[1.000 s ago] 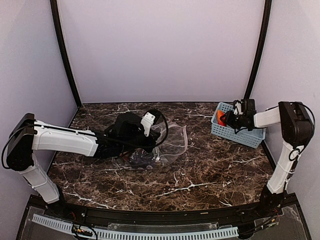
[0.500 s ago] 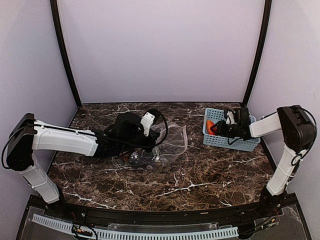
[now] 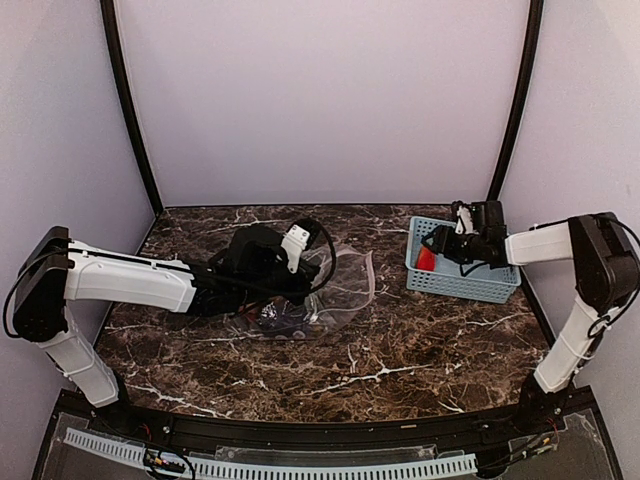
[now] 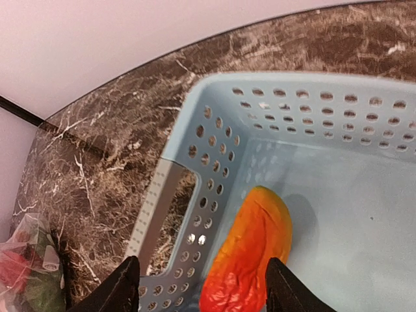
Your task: Open the zip-top bag and remove the fake food
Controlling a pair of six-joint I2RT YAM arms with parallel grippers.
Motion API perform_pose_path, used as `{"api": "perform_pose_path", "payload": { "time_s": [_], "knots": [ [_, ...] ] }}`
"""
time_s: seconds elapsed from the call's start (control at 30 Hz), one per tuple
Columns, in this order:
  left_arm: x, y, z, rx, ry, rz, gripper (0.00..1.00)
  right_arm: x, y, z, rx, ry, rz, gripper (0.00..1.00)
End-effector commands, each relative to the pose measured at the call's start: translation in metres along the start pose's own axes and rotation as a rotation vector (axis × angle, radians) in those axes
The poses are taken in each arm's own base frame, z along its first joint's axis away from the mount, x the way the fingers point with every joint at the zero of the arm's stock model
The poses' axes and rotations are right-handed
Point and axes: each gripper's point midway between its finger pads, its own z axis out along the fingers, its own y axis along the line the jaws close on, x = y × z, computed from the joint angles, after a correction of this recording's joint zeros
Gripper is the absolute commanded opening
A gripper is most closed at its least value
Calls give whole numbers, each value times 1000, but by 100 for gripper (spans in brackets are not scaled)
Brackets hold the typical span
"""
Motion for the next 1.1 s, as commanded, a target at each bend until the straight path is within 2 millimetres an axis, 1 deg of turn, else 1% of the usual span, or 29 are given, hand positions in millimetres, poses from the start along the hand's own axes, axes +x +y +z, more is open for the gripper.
{"api": "perform_pose_path", "payload": {
  "time_s": [0.0,0.07,0.13,0.23,0.33,0.37,0.47,0.57,0.63,0.77,0.93,1.07],
  "knots": [
    [-11,1,-12,8,-15,0,1,-33,32,-28,-53,-94,-139,64],
    [-13,-1,-14,27,-17,2,1,-35,56,-43,-108,-119,-216,64],
    [-14,-7,-17,61,-19,9,1,-30,83,-56,-172,-141,-308,64],
    [-14,-17,-22,123,-16,26,1,-10,117,-72,-275,-155,-428,64],
    [-15,-26,-29,180,-19,29,1,16,148,-84,-375,-159,-525,64],
    [-15,-32,-32,219,-20,31,1,25,156,-87,-408,-157,-550,63],
    [-18,-39,-39,262,-29,30,1,56,184,-95,-503,-144,-624,62],
    [-21,-46,-45,305,-38,29,1,84,206,-100,-575,-139,-680,61],
    [-23,-50,-47,332,-40,31,1,102,217,-98,-608,-126,-712,60],
    [-18,-56,-48,372,-25,35,1,133,232,-82,-635,-77,-763,58],
    [-12,-63,-53,415,-12,33,1,159,249,-60,-664,-57,-802,53],
    [-12,-60,-57,406,-20,26,1,176,261,-43,-692,-73,-827,51]
  ]
}}
